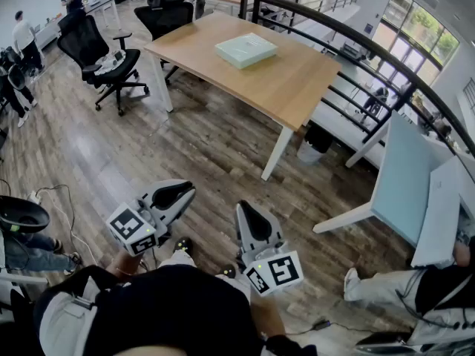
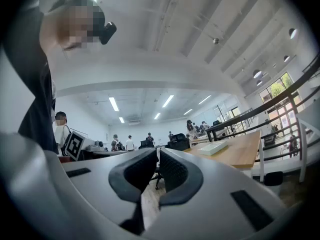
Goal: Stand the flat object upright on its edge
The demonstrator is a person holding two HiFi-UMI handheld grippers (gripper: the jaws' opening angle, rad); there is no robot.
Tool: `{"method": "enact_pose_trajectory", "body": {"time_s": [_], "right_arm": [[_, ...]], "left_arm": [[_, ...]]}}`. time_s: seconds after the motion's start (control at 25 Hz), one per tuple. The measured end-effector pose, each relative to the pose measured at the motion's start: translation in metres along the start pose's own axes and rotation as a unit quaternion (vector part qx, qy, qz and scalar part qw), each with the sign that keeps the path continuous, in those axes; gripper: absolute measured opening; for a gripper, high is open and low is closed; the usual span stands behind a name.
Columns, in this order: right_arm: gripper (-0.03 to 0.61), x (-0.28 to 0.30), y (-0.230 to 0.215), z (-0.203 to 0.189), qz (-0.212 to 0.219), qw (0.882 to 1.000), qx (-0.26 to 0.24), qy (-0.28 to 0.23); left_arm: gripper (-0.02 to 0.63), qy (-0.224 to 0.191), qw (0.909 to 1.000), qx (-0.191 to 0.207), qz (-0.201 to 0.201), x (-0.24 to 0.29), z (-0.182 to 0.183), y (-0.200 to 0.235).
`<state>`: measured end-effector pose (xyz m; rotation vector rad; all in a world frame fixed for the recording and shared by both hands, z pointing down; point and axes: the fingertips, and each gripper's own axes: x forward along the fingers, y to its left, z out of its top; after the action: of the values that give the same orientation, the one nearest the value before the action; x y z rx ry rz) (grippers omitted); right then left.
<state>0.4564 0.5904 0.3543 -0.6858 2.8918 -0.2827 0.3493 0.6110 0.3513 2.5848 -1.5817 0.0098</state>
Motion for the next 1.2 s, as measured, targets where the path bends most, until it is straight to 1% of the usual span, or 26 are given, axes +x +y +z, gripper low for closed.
{"method": "enact_pose_trajectory", "body": {"time_s": [0.12, 0.24, 0.44, 0.52, 0.6, 0.68, 0.76, 0.84, 0.96, 1.04, 1.12, 1.2], "right_arm": [[0.032, -0.015, 0.0, 0.001, 0.001, 1.0, -0.003, -0.008], [0.032, -0.03, -0.001, 0.0, 0.004, 1.0, 0.004, -0.012], [0.032, -0.041, 0.002, -0.009, 0.027, 0.999, 0.017, 0.0], [0.034, -0.041, 0.002, -0.009, 0.035, 0.999, 0.022, -0.001], [0.034, -0.041, -0.001, -0.01, 0.031, 0.999, 0.024, -0.003], [0.034, -0.042, -0.005, -0.012, 0.025, 0.999, 0.04, -0.003], [0.034, -0.04, -0.007, -0.011, 0.027, 0.998, 0.06, -0.006], [0.034, -0.034, -0.005, -0.006, 0.034, 0.998, 0.057, -0.011], [0.034, -0.028, -0.006, -0.006, 0.042, 0.998, 0.047, -0.004], [0.034, -0.026, -0.011, -0.013, 0.044, 0.997, 0.059, 0.008], [0.034, -0.021, -0.018, -0.019, 0.041, 0.997, 0.065, 0.015], [0.034, -0.012, -0.028, -0.02, 0.036, 0.997, 0.059, 0.019]], "left_arm": [[0.052, -0.001, 1.0, 0.002, 0.005, -0.001, -0.004, -0.013], [0.052, -0.002, 0.9999, -0.001, 0.011, -0.004, -0.01, -0.024], [0.052, 0.01, 0.9996, -0.005, 0.026, -0.011, -0.021, -0.037], [0.052, 0.013, 0.9993, -0.005, 0.034, -0.014, -0.022, -0.035], [0.052, 0.012, 0.9992, -0.005, 0.038, -0.015, -0.021, -0.033], [0.052, 0.011, 0.9991, -0.001, 0.04, -0.017, -0.018, -0.034], [0.052, 0.01, 0.9988, 0.011, 0.046, -0.019, -0.014, -0.034], [0.052, 0.011, 0.9983, 0.017, 0.055, -0.021, -0.011, -0.029], [0.052, 0.015, 0.9978, -0.001, 0.065, -0.021, -0.015, -0.021], [0.052, 0.018, 0.9975, -0.01, 0.067, -0.02, -0.021, -0.017], [0.052, 0.023, 0.9973, -0.003, 0.07, -0.016, -0.024, -0.011], [0.052, 0.026, 0.9971, 0.007, 0.071, -0.009, -0.024, -0.001]]}}
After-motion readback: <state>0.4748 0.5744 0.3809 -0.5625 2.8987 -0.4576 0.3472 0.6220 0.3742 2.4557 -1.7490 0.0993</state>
